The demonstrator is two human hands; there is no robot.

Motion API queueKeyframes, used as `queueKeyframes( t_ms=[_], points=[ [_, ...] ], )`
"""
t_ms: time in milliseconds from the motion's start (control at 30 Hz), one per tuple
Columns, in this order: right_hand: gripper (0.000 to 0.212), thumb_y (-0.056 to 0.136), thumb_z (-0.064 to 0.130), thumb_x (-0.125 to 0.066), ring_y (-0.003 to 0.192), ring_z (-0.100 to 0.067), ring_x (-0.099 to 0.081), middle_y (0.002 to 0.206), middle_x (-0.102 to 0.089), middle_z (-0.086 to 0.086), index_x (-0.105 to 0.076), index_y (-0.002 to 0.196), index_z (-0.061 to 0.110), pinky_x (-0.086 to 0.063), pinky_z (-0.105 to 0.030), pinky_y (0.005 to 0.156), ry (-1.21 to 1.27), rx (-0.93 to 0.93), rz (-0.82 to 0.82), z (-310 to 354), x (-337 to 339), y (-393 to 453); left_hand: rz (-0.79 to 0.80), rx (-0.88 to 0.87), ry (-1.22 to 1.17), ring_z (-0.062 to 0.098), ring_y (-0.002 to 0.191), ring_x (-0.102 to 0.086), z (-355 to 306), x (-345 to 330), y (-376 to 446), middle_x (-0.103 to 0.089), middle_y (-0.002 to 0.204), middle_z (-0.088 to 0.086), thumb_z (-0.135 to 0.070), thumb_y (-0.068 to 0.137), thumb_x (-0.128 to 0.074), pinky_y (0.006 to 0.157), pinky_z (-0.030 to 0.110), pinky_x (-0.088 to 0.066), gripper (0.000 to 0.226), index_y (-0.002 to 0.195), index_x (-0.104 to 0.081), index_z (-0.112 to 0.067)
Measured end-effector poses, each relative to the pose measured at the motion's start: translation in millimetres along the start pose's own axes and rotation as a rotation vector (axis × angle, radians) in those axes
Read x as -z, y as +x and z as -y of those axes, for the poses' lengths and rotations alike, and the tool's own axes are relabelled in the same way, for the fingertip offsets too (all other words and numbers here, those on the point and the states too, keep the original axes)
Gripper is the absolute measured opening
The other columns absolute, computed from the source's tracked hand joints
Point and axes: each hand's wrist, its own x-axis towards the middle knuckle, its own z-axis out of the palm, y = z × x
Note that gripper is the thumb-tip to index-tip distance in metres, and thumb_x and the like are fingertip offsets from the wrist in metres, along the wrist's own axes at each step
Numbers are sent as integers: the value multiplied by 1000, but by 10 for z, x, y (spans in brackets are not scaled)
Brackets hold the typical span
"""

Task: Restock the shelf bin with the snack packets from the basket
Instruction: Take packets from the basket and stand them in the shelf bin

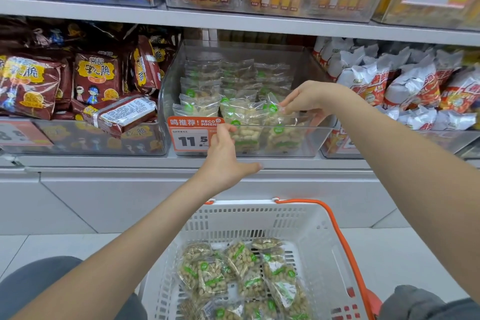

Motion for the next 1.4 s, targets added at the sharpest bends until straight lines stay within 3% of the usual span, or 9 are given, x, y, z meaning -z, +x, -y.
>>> queueKeyframes(
  t_ms=[200,333,500,700,867,1133,1200,1333,1400],
  points=[
    [27,87,28,-68,93,-21,-60,130,-54,1,-68,114,29,-60,-36,55,-15,78,-53,-59,-100,-25,39,9,20,26,117,-42,46,42,-16,-35,128,7,-32,69,-82,102,43,-40,75,119,-27,-22],
    [28,88,24,-67,112,-31,-56,136,-51,-1,-68,116,27,-60,-46,68,-71,78,-28,-19,-84,-36,41,7,41,25,115,-42,23,45,-29,-35,126,7,-31,72,-80,103,42,-40,74,123,-28,-19],
    [31,96,25,-55,122,-27,-48,145,-45,0,-63,125,27,-53,-37,82,-165,84,-22,58,-150,-32,60,29,72,25,117,-41,28,37,-26,-34,128,7,-31,74,-78,102,41,-39,71,124,-29,-18],
    [35,95,31,-56,122,-37,-48,147,-41,-7,-59,129,28,-59,-49,73,-127,-43,32,86,-124,-16,91,39,113,27,117,-41,37,44,-62,-34,127,7,-30,76,-77,102,39,-39,65,121,-32,-18],
    [33,91,29,-63,90,-28,-55,125,-58,-13,-67,117,9,-54,-38,53,6,-13,-126,-78,-136,67,104,55,101,28,120,-41,66,77,-81,-33,132,8,-29,78,-75,104,43,-38,62,122,-33,-17],
    [56,88,51,-59,128,-26,-47,142,-50,-4,-55,134,19,-39,-38,103,-117,-25,-14,-152,-75,187,122,83,83,28,116,-43,48,60,-55,-33,124,6,-29,80,-73,102,43,-39,58,122,-34,-17],
    [57,93,57,-45,137,-24,-37,151,-38,0,-45,141,27,-31,-44,111,9,19,25,-250,-74,141,129,89,79,28,116,-43,47,52,-37,-32,121,5,-28,81,-72,101,42,-40,56,121,-34,-17],
    [69,95,61,-30,137,-36,-34,156,-23,-13,-11,152,27,-45,-45,82,715,-115,-89,-336,-35,201,117,109,66,27,116,-44,71,45,3,-33,119,3,-25,81,-71,101,41,-40,50,115,-34,-20],
    [76,93,65,-26,135,-35,-38,155,-25,-14,-12,152,19,-48,-44,88,827,-217,-78,-324,-51,336,107,112,58,27,115,-43,73,32,22,-33,120,4,-26,81,-72,102,41,-40,49,112,-34,-22]
  ],
)
